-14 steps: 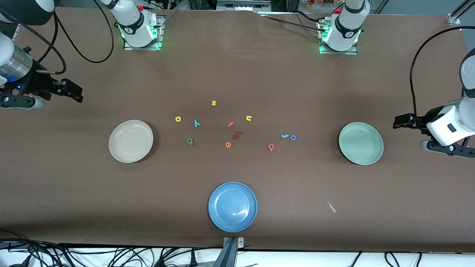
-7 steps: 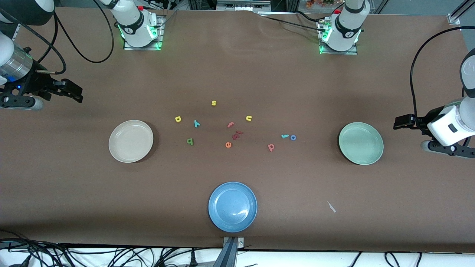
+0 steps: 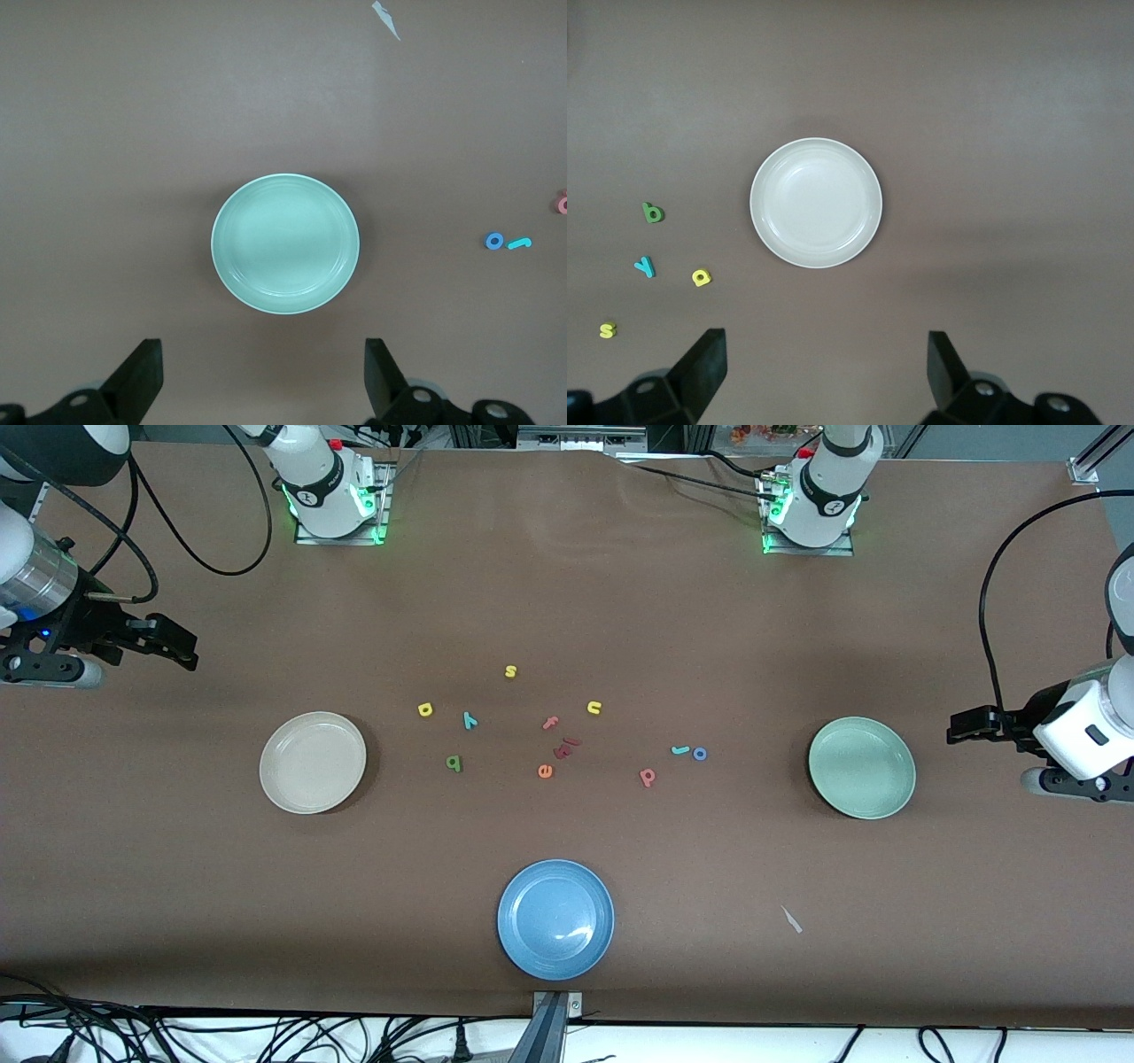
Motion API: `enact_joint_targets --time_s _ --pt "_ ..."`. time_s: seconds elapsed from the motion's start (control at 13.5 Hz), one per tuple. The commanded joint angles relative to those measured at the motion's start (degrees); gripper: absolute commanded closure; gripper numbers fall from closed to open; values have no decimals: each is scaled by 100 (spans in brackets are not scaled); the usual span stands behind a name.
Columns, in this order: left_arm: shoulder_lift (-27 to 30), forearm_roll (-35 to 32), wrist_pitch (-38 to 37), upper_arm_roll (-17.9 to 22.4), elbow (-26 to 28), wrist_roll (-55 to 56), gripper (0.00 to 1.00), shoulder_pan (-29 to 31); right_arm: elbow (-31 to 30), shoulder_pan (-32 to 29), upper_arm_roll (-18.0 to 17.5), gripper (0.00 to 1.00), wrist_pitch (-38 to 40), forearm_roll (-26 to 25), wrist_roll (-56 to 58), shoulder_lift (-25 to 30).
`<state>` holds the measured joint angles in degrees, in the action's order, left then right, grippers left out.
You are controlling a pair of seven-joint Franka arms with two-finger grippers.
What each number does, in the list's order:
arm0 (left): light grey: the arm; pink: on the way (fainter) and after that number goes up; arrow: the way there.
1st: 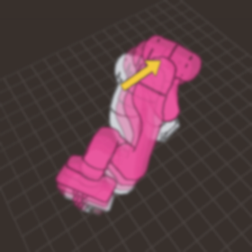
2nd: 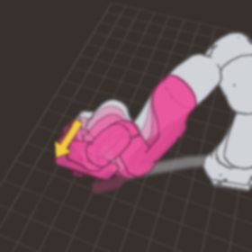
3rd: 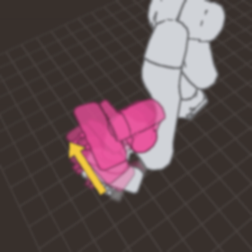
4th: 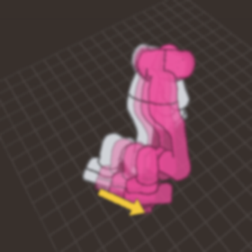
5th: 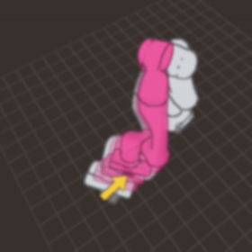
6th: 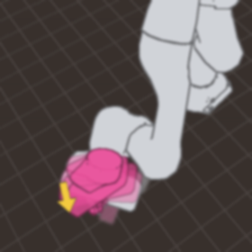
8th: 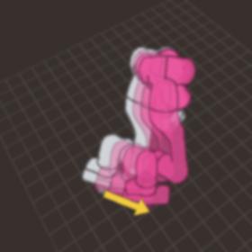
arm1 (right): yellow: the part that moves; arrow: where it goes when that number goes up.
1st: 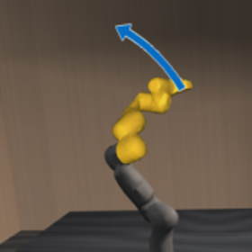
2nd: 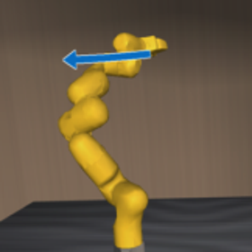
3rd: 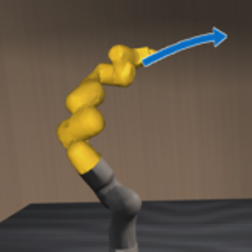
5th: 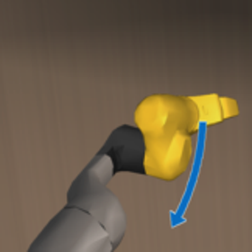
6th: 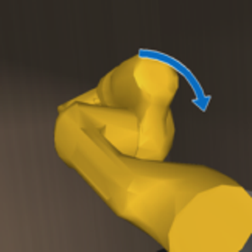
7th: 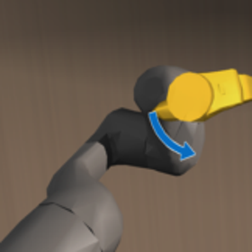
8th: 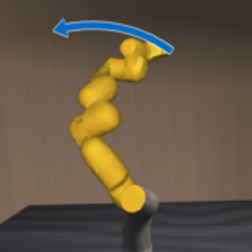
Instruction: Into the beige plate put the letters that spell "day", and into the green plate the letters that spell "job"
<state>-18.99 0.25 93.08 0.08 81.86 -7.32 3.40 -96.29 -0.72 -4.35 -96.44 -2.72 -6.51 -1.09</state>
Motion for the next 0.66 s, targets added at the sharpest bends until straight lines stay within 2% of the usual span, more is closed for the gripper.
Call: enact_joint_targets --time_s 0.0,0.22,0.59 --pt "80 54 -62 -17 -20 378 0 21 146 -25 -4 0 99 0 53 -67" --pt "-16 142 -62 -61 58 1221 0 -75 155 -25 -4 0 90 9 45 -67" --pt "-788 826 261 -96 85 3355 0 -821 137 -25 14 0 99 44 71 -75"
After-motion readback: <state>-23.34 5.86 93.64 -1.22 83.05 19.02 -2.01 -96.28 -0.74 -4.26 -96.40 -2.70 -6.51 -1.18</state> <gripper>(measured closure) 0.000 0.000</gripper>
